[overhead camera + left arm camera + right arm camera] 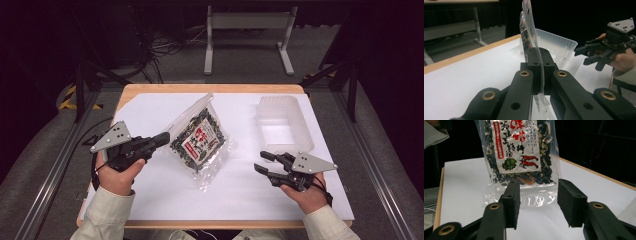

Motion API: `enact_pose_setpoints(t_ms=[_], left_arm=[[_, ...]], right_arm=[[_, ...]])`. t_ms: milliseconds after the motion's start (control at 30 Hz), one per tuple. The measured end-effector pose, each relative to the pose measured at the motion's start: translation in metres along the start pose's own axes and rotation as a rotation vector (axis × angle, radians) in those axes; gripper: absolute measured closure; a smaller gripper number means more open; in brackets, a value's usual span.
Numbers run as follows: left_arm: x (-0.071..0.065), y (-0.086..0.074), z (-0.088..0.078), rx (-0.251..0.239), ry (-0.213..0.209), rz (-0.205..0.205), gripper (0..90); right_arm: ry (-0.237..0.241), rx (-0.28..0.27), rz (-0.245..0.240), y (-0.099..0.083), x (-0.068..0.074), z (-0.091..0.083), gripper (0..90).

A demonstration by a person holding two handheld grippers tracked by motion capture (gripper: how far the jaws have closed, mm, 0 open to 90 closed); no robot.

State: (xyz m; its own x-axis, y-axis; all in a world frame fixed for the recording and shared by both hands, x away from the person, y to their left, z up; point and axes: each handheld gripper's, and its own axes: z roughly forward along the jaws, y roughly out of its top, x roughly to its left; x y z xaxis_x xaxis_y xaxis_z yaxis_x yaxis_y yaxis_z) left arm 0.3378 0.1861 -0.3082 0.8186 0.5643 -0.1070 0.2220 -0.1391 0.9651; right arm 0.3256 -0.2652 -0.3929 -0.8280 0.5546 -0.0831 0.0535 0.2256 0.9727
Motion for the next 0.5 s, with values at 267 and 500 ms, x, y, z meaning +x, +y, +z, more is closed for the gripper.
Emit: enact_pose_setpoints(t_ms=[267,500], left_arm=[[-0.003,0.010,0.003,0.020,-0.030,0.041,89.9],[-0.011,0.017,0.010,0.028,-0.065,0.080,89.9]], right_arm=[[0.039,-0.016,-0.004,0.029,-0.007,0.021,32.0],[0.059,-0.024,-0.015,0.053,-0.011,0.031,27.5]])
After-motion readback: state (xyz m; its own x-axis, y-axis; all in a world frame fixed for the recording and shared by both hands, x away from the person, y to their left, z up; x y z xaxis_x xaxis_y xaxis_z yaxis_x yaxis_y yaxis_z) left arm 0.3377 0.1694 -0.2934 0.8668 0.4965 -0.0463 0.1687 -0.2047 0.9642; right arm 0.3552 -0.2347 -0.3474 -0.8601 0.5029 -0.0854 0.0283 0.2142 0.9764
